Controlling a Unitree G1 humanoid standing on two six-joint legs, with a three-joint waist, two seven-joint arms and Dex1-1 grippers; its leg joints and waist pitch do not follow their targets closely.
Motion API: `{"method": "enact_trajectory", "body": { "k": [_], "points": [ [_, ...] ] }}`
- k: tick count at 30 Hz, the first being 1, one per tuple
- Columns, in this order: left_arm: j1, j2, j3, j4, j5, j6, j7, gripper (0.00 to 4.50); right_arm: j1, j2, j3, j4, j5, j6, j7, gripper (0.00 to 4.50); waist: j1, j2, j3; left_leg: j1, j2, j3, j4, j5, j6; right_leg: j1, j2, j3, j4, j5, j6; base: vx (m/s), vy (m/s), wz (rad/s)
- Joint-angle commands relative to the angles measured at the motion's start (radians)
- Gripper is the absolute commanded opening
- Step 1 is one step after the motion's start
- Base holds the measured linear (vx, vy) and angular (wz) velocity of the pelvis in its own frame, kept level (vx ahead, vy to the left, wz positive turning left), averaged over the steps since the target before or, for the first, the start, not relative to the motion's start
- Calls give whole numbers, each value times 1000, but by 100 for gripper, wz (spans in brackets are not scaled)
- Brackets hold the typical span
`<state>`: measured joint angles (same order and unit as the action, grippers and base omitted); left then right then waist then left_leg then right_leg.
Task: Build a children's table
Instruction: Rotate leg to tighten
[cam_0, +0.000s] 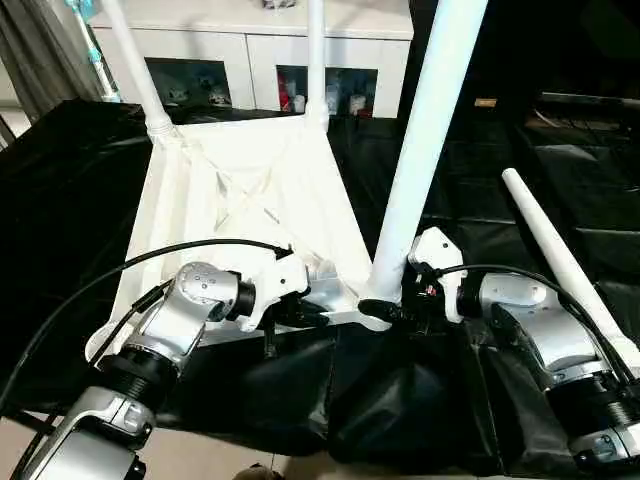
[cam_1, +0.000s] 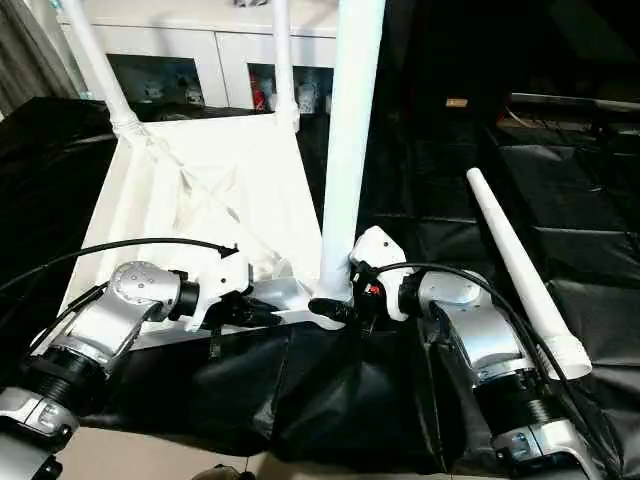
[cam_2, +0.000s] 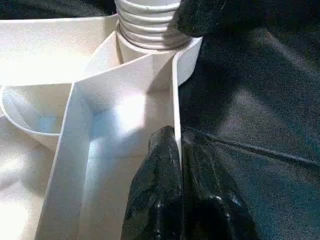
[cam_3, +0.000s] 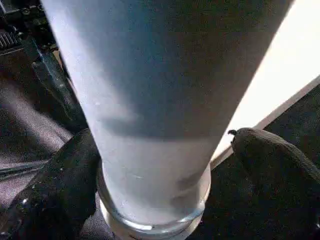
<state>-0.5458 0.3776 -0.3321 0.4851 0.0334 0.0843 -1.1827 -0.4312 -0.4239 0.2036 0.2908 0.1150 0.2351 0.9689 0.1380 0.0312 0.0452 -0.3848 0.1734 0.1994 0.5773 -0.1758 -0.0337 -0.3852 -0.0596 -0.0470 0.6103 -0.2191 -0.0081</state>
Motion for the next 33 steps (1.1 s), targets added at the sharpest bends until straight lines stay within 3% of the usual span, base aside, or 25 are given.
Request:
{"method": "enact_trajectory", "body": {
  "k": [1,5,6,9,15,25,29,33],
  "points": [
    [3,3,-17,-43,-7,-4,-16,0,-11,-4,-7,22,-9,-14,-2,447,-9,-9,-62,24,70,-30,-54,-124,59,39,-94,48,-59,-10,-229,0,0,0],
    [7,4,-14,-51,-6,-2,-16,0,-14,-7,0,36,-15,-26,-1,447,-10,-8,-63,26,70,-31,-53,-125,54,38,-92,48,-57,-18,-227,0,0,0],
    [7,5,-14,-51,-6,-2,-16,0,-15,-8,2,40,-18,-29,-2,419,-10,-9,-64,25,69,-30,-51,-117,57,39,-92,48,-55,0,-230,0,0,0],
    [7,7,-13,-49,-6,-3,-14,0,-18,-7,9,49,-26,-35,-5,406,-9,-8,-65,23,67,-30,-49,-103,68,39,-91,47,-52,30,-234,0,0,0],
    [7,9,-13,-51,-7,-1,-13,0,-26,0,15,66,-33,-47,-11,372,-12,-6,-63,23,68,-31,-49,-130,59,38,-92,47,-55,-12,-235,0,0,0],
    [8,6,-8,-45,-11,8,-3,0,-37,37,11,103,-44,-53,-76,279,-30,-3,-63,22,66,-32,-49,-145,52,39,-91,46,-56,-17,-246,0,0,0],
    [8,-16,7,-37,-28,42,20,0,-46,79,-7,135,-51,-27,-159,272,-36,-2,-60,22,65,-34,-52,-168,34,39,-92,47,-58,-58,-246,0,0,0],
    [10,-53,10,-34,-40,76,46,0,-41,135,-9,140,-56,5,-232,270,-55,-3,-58,22,63,-36,-56,-199,12,40,-91,48,-62,-100,-242,0,0,0]
  ]
}}
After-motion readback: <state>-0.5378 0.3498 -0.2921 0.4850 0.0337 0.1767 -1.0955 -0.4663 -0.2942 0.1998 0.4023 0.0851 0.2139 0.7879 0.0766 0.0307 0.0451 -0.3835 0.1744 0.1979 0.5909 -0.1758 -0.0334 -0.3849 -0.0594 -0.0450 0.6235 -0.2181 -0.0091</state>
